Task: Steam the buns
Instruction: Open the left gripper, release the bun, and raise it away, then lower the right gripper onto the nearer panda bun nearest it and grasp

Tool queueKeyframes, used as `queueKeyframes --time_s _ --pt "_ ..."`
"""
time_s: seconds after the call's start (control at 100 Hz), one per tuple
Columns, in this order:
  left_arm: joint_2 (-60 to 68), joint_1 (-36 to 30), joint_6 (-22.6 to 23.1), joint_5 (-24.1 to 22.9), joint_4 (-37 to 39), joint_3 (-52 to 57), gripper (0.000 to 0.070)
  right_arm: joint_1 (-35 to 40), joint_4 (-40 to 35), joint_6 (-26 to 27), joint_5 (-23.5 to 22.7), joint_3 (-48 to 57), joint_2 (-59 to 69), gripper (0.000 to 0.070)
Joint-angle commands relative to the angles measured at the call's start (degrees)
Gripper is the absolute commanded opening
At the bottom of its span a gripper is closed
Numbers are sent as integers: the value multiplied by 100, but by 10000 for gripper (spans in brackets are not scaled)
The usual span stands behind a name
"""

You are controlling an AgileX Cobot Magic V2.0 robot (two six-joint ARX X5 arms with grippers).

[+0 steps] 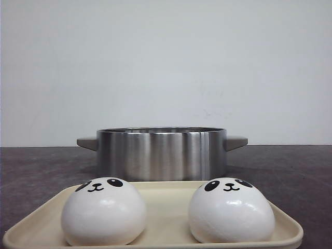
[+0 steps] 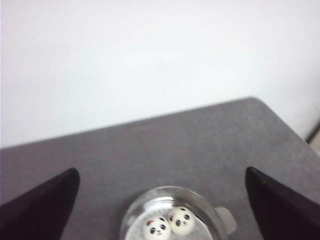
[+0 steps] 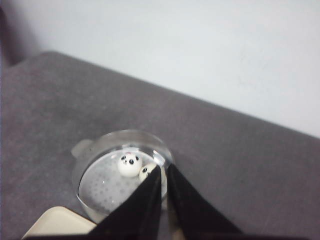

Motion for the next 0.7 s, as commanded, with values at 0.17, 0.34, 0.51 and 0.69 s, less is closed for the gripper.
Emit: queueKeyframes --time_s 0.17,0.34,0.51,0.69 --pt "-1945 -46 177 -291 -328 -1342 120 35 109 116 -20 79 247 13" --pt "-3552 -48 -144 -286 -326 -3204 11 35 125 243 -293 76 376 13" --pt "-4972 -46 -319 -289 -326 -4859 16 42 118 463 -780 2 581 13" --pt "-5893 -48 -802 -308 -323 -5976 16 157 -179 857 -1617 -621 901 13"
